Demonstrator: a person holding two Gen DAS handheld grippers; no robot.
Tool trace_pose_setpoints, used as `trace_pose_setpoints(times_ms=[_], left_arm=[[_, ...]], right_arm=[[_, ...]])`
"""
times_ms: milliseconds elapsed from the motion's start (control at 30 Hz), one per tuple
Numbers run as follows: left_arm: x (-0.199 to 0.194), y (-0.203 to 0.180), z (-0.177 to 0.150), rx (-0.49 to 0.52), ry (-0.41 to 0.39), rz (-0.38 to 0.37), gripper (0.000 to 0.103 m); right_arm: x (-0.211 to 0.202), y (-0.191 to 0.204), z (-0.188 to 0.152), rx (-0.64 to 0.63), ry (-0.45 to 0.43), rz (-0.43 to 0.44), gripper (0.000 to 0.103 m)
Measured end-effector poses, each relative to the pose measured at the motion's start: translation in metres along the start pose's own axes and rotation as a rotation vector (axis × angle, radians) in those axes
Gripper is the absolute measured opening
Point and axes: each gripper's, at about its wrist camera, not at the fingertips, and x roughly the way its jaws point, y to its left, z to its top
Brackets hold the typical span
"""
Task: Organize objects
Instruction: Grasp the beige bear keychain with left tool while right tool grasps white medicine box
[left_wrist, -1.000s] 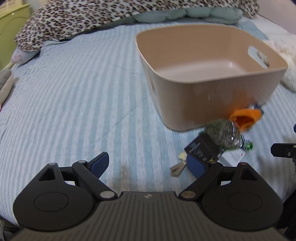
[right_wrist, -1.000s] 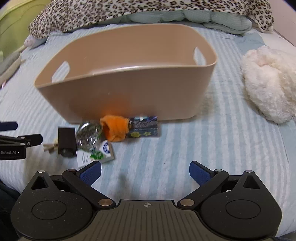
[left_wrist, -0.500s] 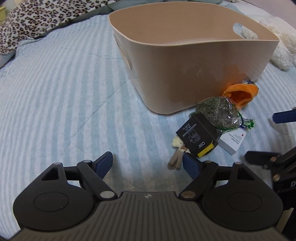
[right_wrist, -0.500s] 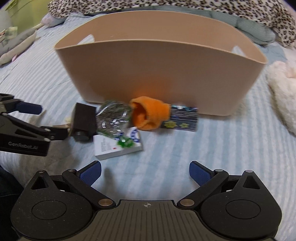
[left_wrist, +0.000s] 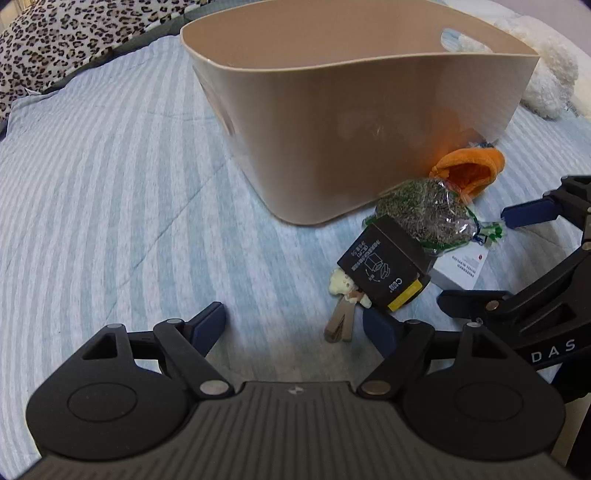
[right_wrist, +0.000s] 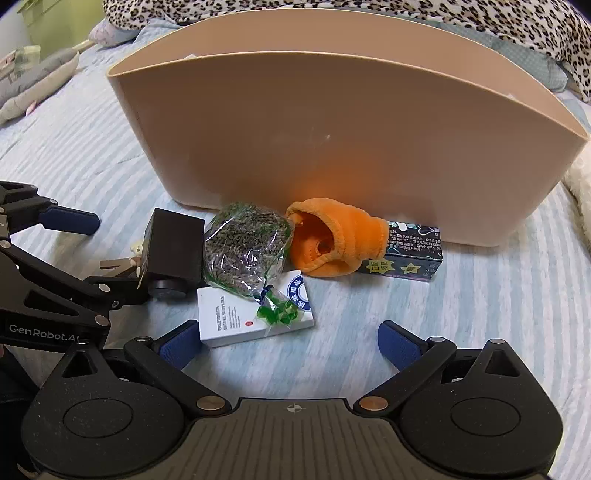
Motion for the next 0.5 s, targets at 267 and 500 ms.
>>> trace_pose_setpoints(times_ms=[267, 500], left_arm=[[-0.003, -0.005, 0.003, 0.040, -0.038, -0.051, 0.042], [-0.005, -0.002, 0.001, -0.034, -0.009, -0.111, 0.015]], right_arm=[[-0.008, -0.002, -0.002, 0.021, -0.032, 0.005, 0.077], [-0.019, -0.006, -0.006, 0.039, -0.037, 0.033, 0.056]])
